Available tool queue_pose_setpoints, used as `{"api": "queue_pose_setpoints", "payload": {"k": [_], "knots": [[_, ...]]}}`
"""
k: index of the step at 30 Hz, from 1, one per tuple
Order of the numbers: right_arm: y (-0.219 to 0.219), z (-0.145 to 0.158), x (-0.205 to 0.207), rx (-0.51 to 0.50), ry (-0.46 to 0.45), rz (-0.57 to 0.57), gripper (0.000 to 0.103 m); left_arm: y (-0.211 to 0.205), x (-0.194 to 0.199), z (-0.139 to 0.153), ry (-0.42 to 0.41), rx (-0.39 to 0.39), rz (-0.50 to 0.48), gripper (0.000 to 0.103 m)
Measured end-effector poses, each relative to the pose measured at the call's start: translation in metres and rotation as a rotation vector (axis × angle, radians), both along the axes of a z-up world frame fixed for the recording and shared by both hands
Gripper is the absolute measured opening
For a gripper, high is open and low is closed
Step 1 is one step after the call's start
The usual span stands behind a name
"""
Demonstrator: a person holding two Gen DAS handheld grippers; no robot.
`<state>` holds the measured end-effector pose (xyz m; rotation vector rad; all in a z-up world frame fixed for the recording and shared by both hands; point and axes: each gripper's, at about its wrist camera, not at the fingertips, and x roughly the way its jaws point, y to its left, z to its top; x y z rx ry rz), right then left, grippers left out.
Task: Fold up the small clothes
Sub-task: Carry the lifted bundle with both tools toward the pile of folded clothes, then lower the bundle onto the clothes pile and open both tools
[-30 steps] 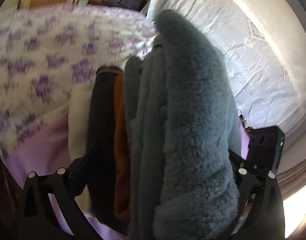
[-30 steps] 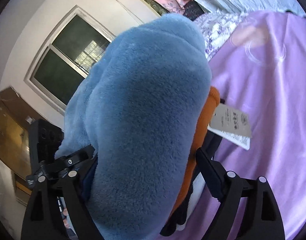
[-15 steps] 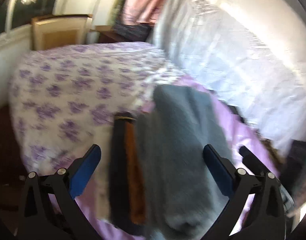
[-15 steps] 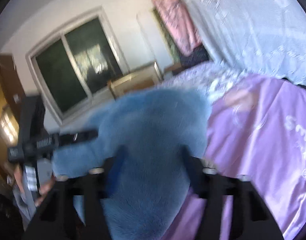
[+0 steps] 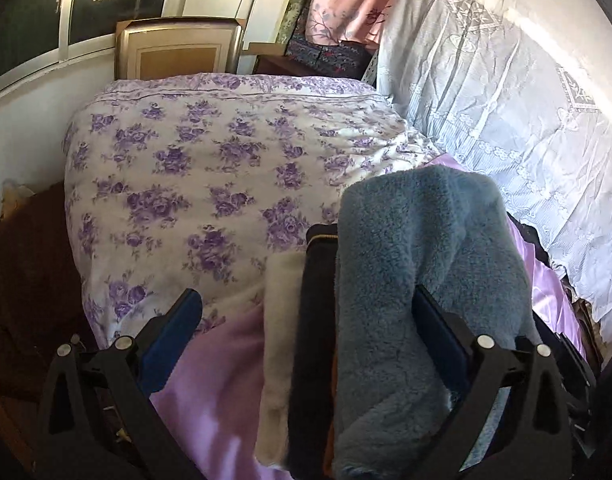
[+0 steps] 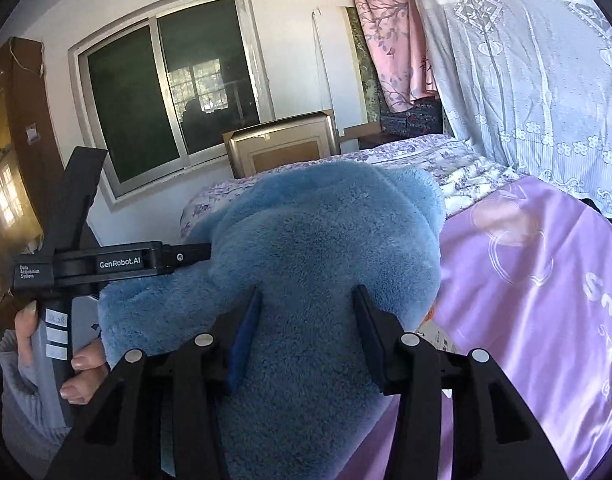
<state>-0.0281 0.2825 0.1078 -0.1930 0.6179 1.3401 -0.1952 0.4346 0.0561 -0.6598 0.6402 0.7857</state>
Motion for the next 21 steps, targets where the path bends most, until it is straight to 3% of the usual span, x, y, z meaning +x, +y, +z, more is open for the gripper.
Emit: {"api": "queue_pose_setpoints", "payload": {"k": [8, 14, 16, 21], "knots": [[-0.012, 0.011, 0.016, 0.012, 0.022, -0.007, 0.054, -0.007, 0.013, 0.012, -0.034, -0.036, 0.003, 0.099], [-0.026, 0.014, 0.020, 0.039, 0.054, -0.011, 0.059, -0.013, 0.008, 0.023, -0.038, -0.020, 0.000, 0.099], [-0.028, 0.015, 0.022, 0.033, 0.049, -0.017, 0.065, -0.017, 0.008, 0.028, -0.022, 0.001, 0.004, 0.099], [-0.033, 0.019, 0.030, 0.000, 0.056, -0.046, 0.075, -0.044, 0.010, 0.047, 0.060, 0.136, -0.001, 0.099]]}}
